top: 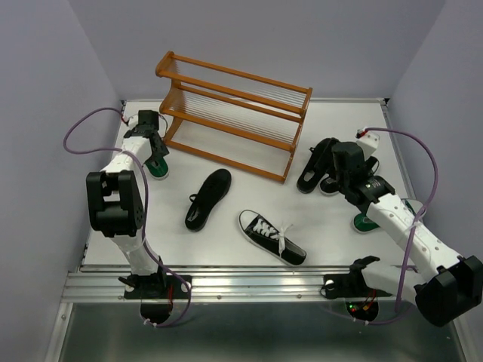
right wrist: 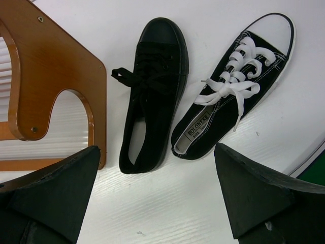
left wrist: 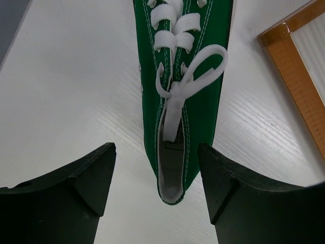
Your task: Place and organize the shoes onto the shoe shelf
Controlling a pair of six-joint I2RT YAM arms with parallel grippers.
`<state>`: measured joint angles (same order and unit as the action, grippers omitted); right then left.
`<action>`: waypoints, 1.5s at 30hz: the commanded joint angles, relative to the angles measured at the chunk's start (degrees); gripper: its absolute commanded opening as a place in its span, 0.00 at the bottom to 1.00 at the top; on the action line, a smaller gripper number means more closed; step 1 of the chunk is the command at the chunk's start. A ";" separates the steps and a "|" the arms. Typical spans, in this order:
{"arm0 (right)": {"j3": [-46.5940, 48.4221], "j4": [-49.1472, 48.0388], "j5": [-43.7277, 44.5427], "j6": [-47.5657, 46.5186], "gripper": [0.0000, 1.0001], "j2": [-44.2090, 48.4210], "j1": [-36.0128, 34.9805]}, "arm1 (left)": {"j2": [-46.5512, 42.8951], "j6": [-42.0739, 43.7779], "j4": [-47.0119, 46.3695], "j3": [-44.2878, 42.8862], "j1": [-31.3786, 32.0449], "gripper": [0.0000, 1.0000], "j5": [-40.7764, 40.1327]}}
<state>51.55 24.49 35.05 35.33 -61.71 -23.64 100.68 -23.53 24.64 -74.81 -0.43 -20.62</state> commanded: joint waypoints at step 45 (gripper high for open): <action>1.10 -4.72 -3.06 -1.23 1.00 0.54 0.08 | -27.38 8.76 5.50 1.68 2.08 0.00 0.14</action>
<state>51.55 22.46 32.36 34.96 -61.01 -23.64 77.65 -17.04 29.63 -73.49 -0.30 -18.46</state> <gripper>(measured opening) 0.998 0.099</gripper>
